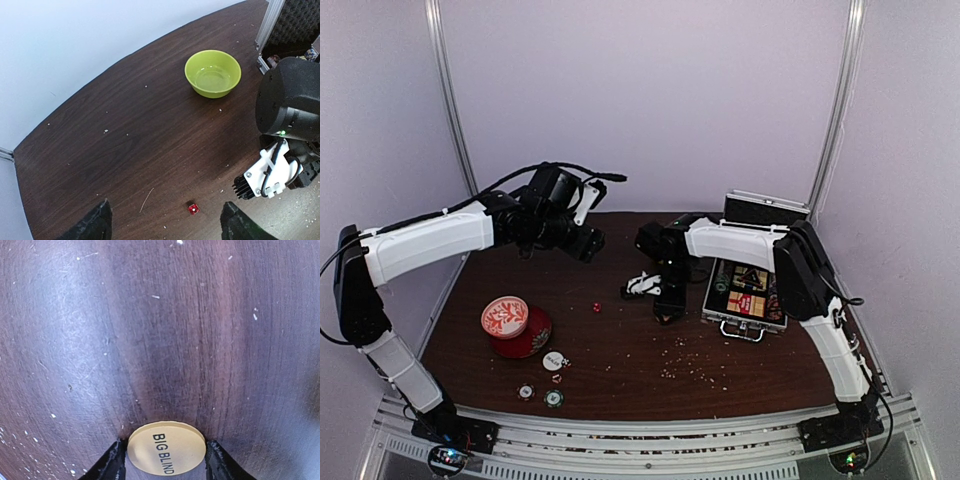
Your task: Pack up texas hold em set
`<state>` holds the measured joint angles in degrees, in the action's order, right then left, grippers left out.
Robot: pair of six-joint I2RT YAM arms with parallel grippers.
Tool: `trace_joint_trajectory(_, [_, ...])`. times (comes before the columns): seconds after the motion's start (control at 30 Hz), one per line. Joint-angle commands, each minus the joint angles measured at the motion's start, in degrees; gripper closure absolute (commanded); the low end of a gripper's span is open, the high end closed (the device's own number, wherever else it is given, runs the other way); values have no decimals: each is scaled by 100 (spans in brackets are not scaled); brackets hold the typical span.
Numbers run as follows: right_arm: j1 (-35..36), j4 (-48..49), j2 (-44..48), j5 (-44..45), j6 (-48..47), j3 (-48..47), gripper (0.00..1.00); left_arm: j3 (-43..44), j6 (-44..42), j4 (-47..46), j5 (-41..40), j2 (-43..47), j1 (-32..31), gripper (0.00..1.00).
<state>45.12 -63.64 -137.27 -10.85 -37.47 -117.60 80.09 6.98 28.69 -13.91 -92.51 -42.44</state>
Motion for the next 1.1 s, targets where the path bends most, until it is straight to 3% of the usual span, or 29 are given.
trace_joint_trajectory(0.0, [40, -254, -94, 29, 72, 79, 48, 6, 1, -197, 75, 14, 7, 24])
trace_joint_trajectory(0.63, [29, 40, 1859, -50, 411, 1962, 54, 4, -13, -181, 116, -152, 4, 24])
trace_joint_trajectory(1.07, [-1449, 180, 2470, 286, 322, 2207, 54, 24, -3, -153, 150, -268, 3, 24])
